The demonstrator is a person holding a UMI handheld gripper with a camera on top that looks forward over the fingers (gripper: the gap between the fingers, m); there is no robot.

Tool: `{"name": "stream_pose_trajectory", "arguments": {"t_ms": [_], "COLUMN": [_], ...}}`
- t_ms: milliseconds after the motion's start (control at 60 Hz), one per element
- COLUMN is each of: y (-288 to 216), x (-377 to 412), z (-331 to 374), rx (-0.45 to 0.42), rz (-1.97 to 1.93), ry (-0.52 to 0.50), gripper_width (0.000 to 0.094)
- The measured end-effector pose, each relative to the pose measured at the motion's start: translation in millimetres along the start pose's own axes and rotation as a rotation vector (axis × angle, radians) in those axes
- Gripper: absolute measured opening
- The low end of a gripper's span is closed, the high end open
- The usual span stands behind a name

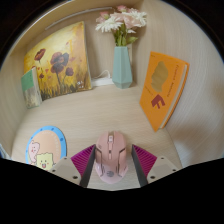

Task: Arrange mouse

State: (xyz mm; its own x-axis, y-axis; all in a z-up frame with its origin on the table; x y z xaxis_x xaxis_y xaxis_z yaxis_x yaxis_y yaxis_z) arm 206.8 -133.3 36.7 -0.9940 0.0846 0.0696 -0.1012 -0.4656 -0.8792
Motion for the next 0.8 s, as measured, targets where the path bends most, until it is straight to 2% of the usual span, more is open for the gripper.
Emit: {"name": "stream_pose_trajectory", "arguments": {"t_ms": [133, 167, 217, 317, 467, 533, 617, 800], "y": [2.0, 2.5, 2.9, 3.7, 1.7, -12.4, -66.1, -194.2], "x": [2.4, 3.9, 7.1, 8.1, 10.2, 13.2, 30.2, 100.8], "z": [-1.2, -1.5, -2.1, -1.4, -0.7, 2.8, 16.6, 55.0], "rx": [0.008, 0.008, 0.006, 0.009, 0.077, 0.101, 0.027, -0.191], "rz": [0.029, 0.042, 0.045, 0.04, 0.018, 0.014, -0.001, 0.011], "ry": [0.038, 0.045, 0.038, 0.067, 0.109, 0.136, 0.141, 0.077], "gripper_width": [0.0657, 0.0631, 0.0544, 0.0505, 0.0375, 0.0371, 0.0371, 0.0371]}}
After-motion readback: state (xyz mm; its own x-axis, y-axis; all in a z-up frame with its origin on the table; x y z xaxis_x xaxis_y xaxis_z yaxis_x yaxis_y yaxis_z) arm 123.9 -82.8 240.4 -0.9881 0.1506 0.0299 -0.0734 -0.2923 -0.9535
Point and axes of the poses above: the point between the fingertips, and its own axes, seen from behind it with the camera up: x to the left, y down, z backward, against the way the camera looks, the point moved 7 cm from there along z, backward, against the way the camera looks, and after that the axes turned 13 degrees about -x, right-handed, at the moved point
